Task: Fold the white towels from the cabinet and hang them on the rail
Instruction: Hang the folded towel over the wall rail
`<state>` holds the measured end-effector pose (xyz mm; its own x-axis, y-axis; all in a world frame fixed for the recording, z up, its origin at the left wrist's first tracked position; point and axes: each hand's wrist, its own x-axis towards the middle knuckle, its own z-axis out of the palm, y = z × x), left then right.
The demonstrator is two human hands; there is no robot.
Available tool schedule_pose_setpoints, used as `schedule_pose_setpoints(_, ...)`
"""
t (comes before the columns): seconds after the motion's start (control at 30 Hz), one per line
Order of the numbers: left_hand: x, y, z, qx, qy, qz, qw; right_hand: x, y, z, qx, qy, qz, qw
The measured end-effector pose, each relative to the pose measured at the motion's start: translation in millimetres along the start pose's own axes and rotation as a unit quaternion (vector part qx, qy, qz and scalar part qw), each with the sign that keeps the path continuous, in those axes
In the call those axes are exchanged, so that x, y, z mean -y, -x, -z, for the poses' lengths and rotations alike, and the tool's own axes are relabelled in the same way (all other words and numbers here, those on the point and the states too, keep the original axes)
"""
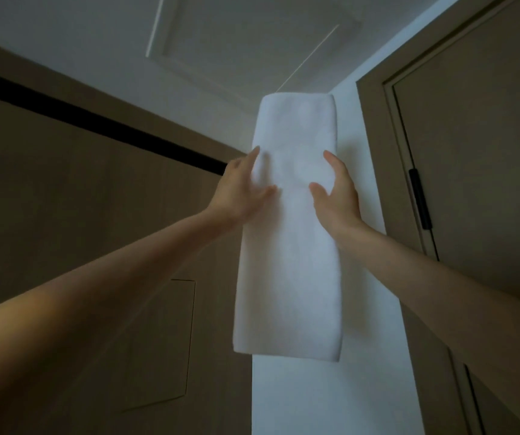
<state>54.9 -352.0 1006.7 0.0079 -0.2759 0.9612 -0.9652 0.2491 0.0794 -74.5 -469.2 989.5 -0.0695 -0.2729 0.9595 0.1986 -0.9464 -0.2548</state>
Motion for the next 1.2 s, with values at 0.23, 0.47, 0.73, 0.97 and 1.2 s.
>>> schedule_pose_setpoints(0.23,24.0,-25.1,-24.3,0.015,-0.259,-0.113,0.959,-46.6,-69.1,-10.2,0.022,-0.023,0.019,0.999)
schedule_pose_setpoints(0.47,40.3,-49.9,-40.4,0.024,-0.39,-0.089,0.916,-82.0,-102.9,-34.8,0.033,0.015,0.039,0.999)
schedule_pose_setpoints(0.73,51.7,-58.5,-67.0,-0.028,-0.421,-0.126,0.898,-119.0,-108.6,-65.7,-0.052,0.246,0.132,0.959)
schedule_pose_setpoints(0.97,61.1,-58.7,-79.3,-0.065,-0.411,-0.152,0.897,-124.9,-92.8,-63.7,0.062,0.112,0.152,0.98)
schedule_pose_setpoints(1.2,85.8,-11.9,-81.0,-0.161,-0.31,-0.166,0.922,-121.9,-88.5,-72.6,0.093,0.166,0.169,0.967)
